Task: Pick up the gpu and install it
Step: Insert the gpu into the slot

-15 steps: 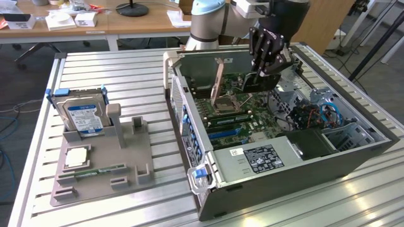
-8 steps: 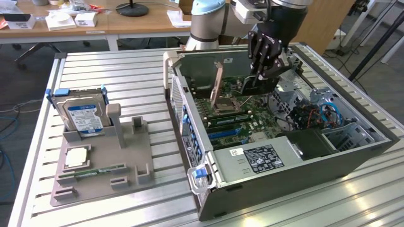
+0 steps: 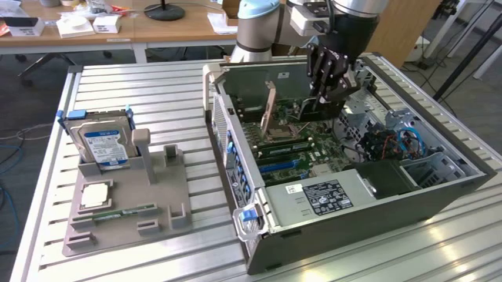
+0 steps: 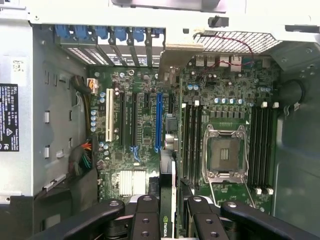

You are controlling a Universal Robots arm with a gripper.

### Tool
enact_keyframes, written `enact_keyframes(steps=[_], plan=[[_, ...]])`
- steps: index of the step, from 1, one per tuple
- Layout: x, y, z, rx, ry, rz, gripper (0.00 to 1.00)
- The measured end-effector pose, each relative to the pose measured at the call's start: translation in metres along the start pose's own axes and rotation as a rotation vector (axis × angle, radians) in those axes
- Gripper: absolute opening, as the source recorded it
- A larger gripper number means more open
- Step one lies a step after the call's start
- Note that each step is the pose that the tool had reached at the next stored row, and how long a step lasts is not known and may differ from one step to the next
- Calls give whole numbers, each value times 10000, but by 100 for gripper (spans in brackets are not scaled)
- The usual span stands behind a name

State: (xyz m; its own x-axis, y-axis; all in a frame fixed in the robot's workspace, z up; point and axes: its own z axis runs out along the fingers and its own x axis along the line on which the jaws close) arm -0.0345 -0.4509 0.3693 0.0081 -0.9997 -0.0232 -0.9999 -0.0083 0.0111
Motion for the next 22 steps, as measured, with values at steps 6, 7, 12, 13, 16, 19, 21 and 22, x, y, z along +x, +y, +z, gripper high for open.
enact_keyframes(steps=[6,7,12,13,16,19,21,22], plan=[[2,-1,66,0,1,0,26],[2,-1,79,0,0,0,26],[3,-2,146,0,0,0,26],[4,-2,159,0,0,0,26],[5,-2,201,1,0,-1,26],[6,-3,242,0,1,0,26],[7,-3,272,0,1,0,26],[7,-3,287,0,2,0,26]])
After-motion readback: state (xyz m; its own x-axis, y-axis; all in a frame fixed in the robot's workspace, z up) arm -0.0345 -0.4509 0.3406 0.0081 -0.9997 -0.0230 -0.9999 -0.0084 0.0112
